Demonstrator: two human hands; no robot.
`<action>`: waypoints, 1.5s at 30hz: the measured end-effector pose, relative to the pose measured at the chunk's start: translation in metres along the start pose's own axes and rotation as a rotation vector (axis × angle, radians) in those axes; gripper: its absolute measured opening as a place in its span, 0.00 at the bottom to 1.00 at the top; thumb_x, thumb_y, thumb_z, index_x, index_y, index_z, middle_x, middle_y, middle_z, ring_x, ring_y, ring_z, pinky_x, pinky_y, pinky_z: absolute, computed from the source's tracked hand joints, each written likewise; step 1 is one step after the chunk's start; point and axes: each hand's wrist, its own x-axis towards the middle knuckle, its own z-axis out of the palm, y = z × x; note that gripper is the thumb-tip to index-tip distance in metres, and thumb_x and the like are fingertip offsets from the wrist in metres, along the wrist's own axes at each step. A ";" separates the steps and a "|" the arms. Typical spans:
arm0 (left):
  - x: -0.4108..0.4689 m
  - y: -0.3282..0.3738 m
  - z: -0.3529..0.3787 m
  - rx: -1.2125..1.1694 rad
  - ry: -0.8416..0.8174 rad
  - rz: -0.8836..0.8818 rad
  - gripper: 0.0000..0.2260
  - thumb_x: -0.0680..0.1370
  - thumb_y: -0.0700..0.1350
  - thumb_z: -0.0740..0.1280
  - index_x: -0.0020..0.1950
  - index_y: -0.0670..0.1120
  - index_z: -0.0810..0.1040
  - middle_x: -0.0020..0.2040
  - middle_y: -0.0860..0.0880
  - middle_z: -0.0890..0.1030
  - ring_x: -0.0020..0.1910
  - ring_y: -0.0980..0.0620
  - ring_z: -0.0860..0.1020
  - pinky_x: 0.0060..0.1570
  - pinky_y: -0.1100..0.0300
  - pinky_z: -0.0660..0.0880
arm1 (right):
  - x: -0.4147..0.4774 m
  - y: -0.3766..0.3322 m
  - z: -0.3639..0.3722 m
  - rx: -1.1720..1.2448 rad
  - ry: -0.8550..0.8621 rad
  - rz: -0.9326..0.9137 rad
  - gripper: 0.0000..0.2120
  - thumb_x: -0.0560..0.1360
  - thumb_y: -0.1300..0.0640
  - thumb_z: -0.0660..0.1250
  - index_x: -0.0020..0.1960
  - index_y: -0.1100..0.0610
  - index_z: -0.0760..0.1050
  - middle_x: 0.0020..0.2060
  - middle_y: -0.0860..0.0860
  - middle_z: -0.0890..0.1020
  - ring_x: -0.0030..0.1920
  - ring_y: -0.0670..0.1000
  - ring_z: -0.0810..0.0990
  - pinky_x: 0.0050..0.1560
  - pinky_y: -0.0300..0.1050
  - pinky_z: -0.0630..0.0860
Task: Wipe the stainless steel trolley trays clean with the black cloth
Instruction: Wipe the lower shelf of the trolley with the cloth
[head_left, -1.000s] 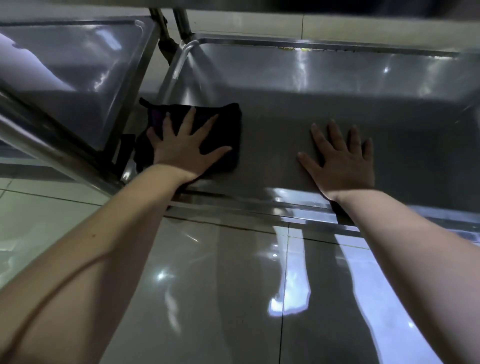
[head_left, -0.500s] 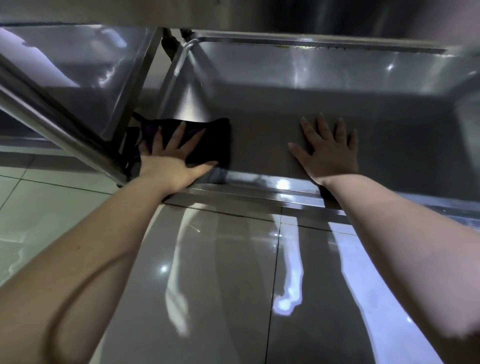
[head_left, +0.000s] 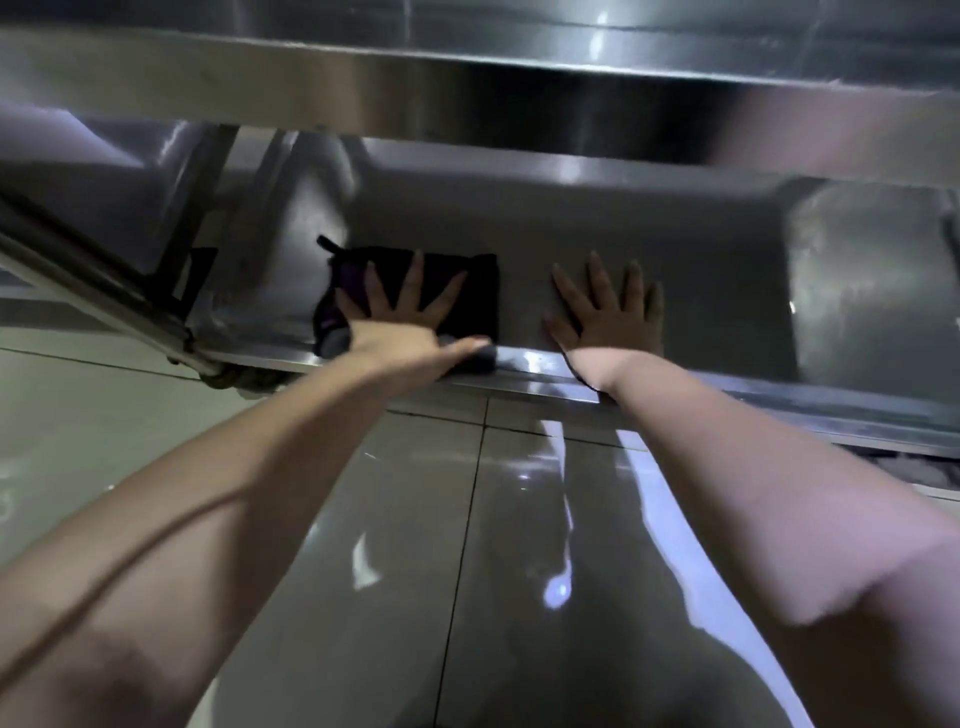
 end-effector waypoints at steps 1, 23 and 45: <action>0.000 0.025 0.003 0.023 0.002 0.018 0.44 0.58 0.81 0.35 0.74 0.71 0.38 0.80 0.52 0.36 0.75 0.30 0.37 0.65 0.24 0.38 | 0.001 0.004 -0.003 0.025 -0.020 -0.031 0.28 0.79 0.33 0.47 0.76 0.32 0.41 0.79 0.43 0.41 0.78 0.62 0.38 0.74 0.63 0.37; 0.001 0.274 0.018 0.063 -0.001 0.159 0.36 0.73 0.76 0.45 0.74 0.67 0.33 0.78 0.48 0.30 0.73 0.28 0.32 0.61 0.23 0.33 | -0.035 0.167 -0.019 0.859 0.231 0.168 0.21 0.83 0.58 0.57 0.75 0.51 0.66 0.75 0.54 0.66 0.75 0.55 0.62 0.75 0.49 0.57; -0.027 0.184 -0.008 -0.180 0.273 0.774 0.11 0.80 0.50 0.64 0.57 0.48 0.81 0.54 0.49 0.80 0.56 0.45 0.75 0.53 0.53 0.71 | -0.088 0.175 -0.037 0.449 0.095 -0.135 0.13 0.73 0.44 0.72 0.56 0.45 0.83 0.52 0.44 0.84 0.55 0.49 0.80 0.52 0.44 0.73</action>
